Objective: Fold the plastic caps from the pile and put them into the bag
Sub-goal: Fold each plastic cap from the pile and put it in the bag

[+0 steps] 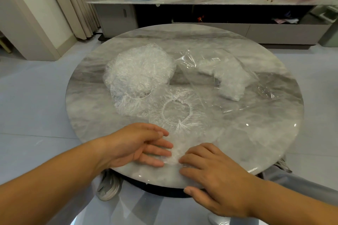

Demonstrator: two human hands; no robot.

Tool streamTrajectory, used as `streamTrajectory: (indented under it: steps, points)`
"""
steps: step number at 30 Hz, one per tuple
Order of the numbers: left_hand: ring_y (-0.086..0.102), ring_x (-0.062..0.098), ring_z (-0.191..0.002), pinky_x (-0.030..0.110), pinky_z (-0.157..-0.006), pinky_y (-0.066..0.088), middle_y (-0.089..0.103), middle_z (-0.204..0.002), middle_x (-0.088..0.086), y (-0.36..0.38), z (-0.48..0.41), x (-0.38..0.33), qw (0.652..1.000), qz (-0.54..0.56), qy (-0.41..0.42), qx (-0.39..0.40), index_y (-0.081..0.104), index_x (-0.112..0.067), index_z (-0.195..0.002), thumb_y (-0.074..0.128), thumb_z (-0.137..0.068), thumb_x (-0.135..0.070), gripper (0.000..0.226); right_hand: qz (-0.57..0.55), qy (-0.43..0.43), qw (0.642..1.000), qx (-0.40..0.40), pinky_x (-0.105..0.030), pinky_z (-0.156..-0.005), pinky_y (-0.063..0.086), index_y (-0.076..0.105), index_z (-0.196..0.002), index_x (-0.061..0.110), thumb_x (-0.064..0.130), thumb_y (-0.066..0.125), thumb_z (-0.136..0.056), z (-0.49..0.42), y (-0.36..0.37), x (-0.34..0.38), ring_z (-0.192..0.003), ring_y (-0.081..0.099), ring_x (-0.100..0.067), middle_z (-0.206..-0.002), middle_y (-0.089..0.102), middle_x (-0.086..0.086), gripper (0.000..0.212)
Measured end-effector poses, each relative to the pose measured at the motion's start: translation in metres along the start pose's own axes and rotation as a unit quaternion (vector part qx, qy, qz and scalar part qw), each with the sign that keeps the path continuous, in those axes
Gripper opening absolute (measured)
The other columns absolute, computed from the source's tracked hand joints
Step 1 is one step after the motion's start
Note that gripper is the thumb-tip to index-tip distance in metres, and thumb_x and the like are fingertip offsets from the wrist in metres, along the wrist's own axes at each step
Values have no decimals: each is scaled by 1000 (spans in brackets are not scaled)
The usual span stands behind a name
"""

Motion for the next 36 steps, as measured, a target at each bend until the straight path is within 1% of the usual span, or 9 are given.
streamTrajectory:
  steps: [5,8,11,16,20,25,28,32,36]
  points:
    - [65,12,-64,29,-53,56,67,-78,7,-24,-7,-36,962,-190,120,-157,69,-6,-95,81,-83,-16,19,-5,3,1000,-6,-32,-106,33,69,-110,24,52,45,-100,1,-3,-2,-120,50,-16,-121,63,10,38]
    - [62,12,-59,31,-57,56,66,-67,-3,-13,-14,-44,910,-365,123,-157,70,-16,-86,86,-77,-35,26,-3,-16,1000,13,-34,-107,34,68,-116,24,51,47,-100,4,-2,-2,-125,49,-17,-124,63,11,39]
    - [64,8,-60,30,-61,55,71,-70,-6,-5,-18,-43,861,-477,97,-148,69,-24,-82,84,-74,-48,29,-11,-55,998,26,-39,-113,30,65,-123,24,50,47,-101,12,-4,0,-134,45,-19,-128,62,11,38]
    - [65,10,-55,24,-57,53,69,-60,1,14,-18,-16,896,-439,26,-65,67,-16,-96,82,-81,-36,29,-76,-44,996,0,-44,-120,20,58,-136,28,50,49,-101,22,-8,-9,-143,35,-10,-134,59,19,42]
    - [64,9,-51,22,-56,52,67,-55,-1,26,-19,-1,904,-425,-1,-45,65,-8,-101,83,-82,-31,35,-132,-13,991,-12,-41,-120,20,48,-143,28,51,50,-101,28,-8,-15,-145,31,-8,-133,56,13,49]
    - [65,12,-53,25,-60,56,68,-57,0,35,-20,0,903,-428,2,-38,66,-1,-104,86,-79,-29,42,-90,-2,994,-55,-42,-121,22,59,-131,31,49,55,-99,35,-17,-17,-144,34,-6,-130,55,18,37]
    - [63,9,-52,22,-56,52,65,-55,-5,38,-21,0,899,-435,17,-40,69,-2,-98,86,-79,-30,38,-71,9,995,-69,-41,-120,23,62,-125,32,49,56,-98,38,-20,-20,-140,37,-6,-127,57,21,33]
    - [51,-5,-47,10,-50,37,56,-51,-18,44,-21,-9,880,-466,71,-58,67,-24,-72,85,-77,-35,22,-62,15,997,-52,-36,-111,29,62,-124,33,49,54,-97,39,-15,-21,-126,43,-6,-126,57,25,32]
    - [54,-1,-54,16,-57,44,60,-59,-13,42,-20,-16,895,-428,99,-76,68,-22,-72,88,-74,-31,22,-66,18,997,-44,-32,-98,34,64,-121,32,47,52,-98,37,-15,-23,-109,45,-8,-123,59,26,30]
Point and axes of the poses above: each hand's wrist, its own z-axis away from the middle knuckle, its own y-axis out of the palm, x = y × z, the point moved 10 cm from there along -z, towards the middle knuckle
